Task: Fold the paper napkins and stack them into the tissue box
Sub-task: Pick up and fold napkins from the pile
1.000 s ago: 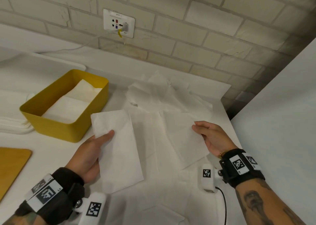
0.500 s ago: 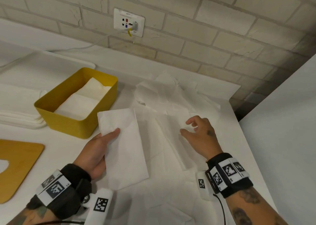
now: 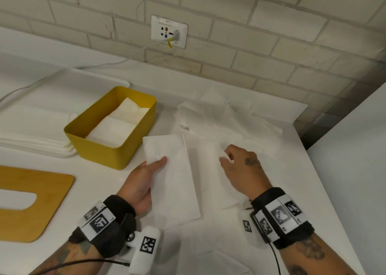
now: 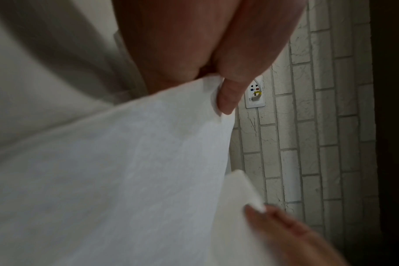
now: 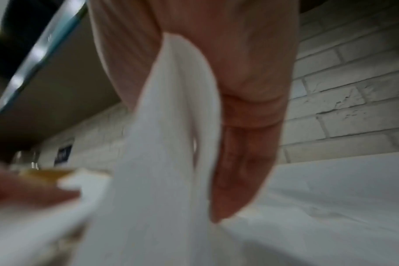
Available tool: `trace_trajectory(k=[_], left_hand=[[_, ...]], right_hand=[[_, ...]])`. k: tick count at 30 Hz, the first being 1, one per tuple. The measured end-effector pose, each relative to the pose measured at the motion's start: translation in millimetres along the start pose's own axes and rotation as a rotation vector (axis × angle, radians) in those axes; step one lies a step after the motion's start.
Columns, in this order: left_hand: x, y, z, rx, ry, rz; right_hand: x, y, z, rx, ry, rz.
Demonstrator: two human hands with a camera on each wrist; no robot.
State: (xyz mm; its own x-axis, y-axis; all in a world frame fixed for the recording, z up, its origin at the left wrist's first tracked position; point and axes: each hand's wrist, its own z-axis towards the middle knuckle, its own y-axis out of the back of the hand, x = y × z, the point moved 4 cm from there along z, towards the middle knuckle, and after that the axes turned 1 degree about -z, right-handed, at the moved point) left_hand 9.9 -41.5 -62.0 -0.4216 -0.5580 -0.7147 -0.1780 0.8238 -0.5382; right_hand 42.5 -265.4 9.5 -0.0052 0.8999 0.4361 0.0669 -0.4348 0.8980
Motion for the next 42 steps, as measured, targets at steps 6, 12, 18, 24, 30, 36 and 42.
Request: trace_trajectory(k=[6, 12, 18, 24, 30, 36, 42], left_hand=[[-2, -9, 0, 0.06, -0.01, 0.01], [-1, -10, -4, 0.12, 0.055, -0.11], [1, -11, -3, 0.139, 0.063, -0.166], [-1, -16, -4, 0.13, 0.049, -0.163], [-1, -14, -3, 0.108, 0.052, -0.123], [-3, -5, 2, 0.065, -0.02, -0.1], [-12, 4, -1, 0.007, -0.088, -0.077]], right_hand=[[76, 42, -22, 0.098, 0.294, 1.102], [55, -28, -14, 0.205, -0.058, 1.202], [38, -67, -20, 0.158, -0.221, 1.128], [38, -68, -20, 0.142, -0.242, 1.066], [38, -73, -20, 0.165, -0.258, 1.053], [20, -68, -24, 0.345, -0.214, 0.905], [-45, 8, 10, 0.05, -0.342, 0.595]])
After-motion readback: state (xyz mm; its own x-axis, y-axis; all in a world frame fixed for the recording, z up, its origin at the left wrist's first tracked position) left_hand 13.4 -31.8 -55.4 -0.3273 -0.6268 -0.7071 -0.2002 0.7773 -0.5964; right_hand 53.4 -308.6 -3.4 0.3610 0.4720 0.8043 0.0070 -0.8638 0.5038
